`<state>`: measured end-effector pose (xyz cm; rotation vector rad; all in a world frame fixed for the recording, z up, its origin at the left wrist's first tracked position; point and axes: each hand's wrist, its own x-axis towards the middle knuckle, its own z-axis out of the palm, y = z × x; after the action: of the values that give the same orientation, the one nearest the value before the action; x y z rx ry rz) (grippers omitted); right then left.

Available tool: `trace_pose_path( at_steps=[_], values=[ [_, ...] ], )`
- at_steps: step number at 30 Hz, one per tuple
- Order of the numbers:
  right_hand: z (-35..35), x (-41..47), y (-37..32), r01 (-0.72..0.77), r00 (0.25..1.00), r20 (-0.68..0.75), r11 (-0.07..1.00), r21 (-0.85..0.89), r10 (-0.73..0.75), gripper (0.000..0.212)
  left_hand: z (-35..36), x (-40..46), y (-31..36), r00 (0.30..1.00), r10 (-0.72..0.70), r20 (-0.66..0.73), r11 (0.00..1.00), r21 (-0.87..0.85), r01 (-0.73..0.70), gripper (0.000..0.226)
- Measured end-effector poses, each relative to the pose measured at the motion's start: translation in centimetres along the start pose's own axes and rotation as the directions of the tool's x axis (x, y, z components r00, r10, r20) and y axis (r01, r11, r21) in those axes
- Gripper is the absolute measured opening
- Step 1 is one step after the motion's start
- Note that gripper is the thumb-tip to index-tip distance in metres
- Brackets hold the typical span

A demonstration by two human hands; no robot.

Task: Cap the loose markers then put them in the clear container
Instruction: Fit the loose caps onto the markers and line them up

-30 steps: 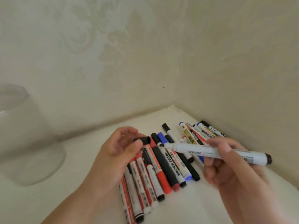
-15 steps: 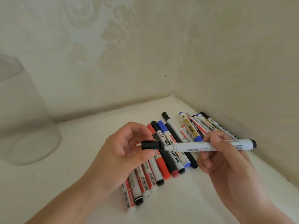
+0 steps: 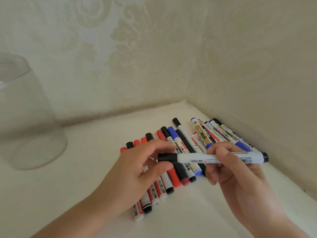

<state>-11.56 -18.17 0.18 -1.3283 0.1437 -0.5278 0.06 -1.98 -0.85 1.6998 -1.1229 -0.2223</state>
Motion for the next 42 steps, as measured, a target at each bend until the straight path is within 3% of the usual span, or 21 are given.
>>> trace_pose_path(
  at_steps=[2,4,9,15,21,24,28,30,31,32,34,37,39,42],
  values=[
    [0.1,-0.1,0.0,-0.011,1.0,0.014,1.0,-0.001,0.011,0.042,0.1,-0.1,-0.1,0.995,0.083,0.046,0.958,0.27,-0.093,0.027],
    [0.2,-0.2,0.0,-0.037,0.999,0.037,0.999,0.026,0.036,0.044,0.3,-0.1,-0.1,0.99,0.111,0.086,0.921,0.365,-0.135,0.027],
    [0.6,-0.4,0.1,-0.083,0.993,0.097,0.985,0.149,0.069,0.044,1.0,-0.7,0.2,0.989,0.136,0.057,0.907,0.395,-0.147,0.024],
    [1.0,-0.4,0.3,-0.085,0.994,0.086,0.983,0.165,0.072,0.045,1.1,-0.8,0.0,0.987,0.149,0.057,0.906,0.393,-0.159,0.039],
    [1.4,-0.1,0.9,-0.058,0.997,0.05,0.988,-0.14,0.065,0.058,0.6,0.3,-1.7,0.996,0.094,-0.011,0.918,0.389,-0.083,0.043],
    [1.7,-0.2,-0.8,0.05,0.991,0.136,0.957,-0.286,-0.012,0.054,-1.1,0.6,-1.1,0.978,0.187,-0.09,0.876,0.467,-0.124,0.034],
    [3.0,-0.6,-2.8,0.168,0.975,0.223,0.729,-0.663,-0.022,0.021,-4.2,1.0,0.1,0.923,0.265,-0.278,0.869,0.484,-0.103,0.026],
    [4.4,-0.6,-3.0,0.254,0.942,0.329,0.507,-0.824,0.062,0.051,-5.7,1.0,0.1,0.889,0.241,-0.39,0.897,0.44,-0.05,0.019],
    [4.9,-0.4,-2.7,0.361,0.91,0.403,0.291,-0.886,0.098,0.063,-6.1,0.9,-0.1,0.874,0.227,-0.429,0.905,0.426,-0.026,0.016],
    [5.1,0.0,-2.2,0.487,0.864,0.493,0.082,-0.87,0.098,0.074,-6.4,0.7,-0.3,0.875,0.206,-0.438,0.907,0.421,-0.002,0.016],
    [5.7,0.4,-1.0,0.591,0.807,0.582,-0.108,-0.8,0.103,0.082,-6.2,0.0,-1.1,0.924,0.137,-0.356,0.89,0.454,0.043,0.021],
    [6.5,1.4,-0.1,0.517,0.85,0.517,0.023,-0.856,0.107,0.066,-5.1,-1.6,-2.9,0.972,0.073,-0.222,0.841,0.537,0.059,0.028],
    [7.6,1.7,0.2,0.442,0.888,0.453,0.122,-0.889,0.079,0.053,-5.6,-2.5,-3.0,0.96,0.075,-0.271,0.823,0.561,0.094,0.024],
    [9.8,1.6,1.1,0.423,0.899,0.437,0.193,-0.886,0.035,0.041,-7.3,-3.4,-2.9,0.874,0.267,-0.406,0.751,0.656,0.076,0.019]
  ],
)
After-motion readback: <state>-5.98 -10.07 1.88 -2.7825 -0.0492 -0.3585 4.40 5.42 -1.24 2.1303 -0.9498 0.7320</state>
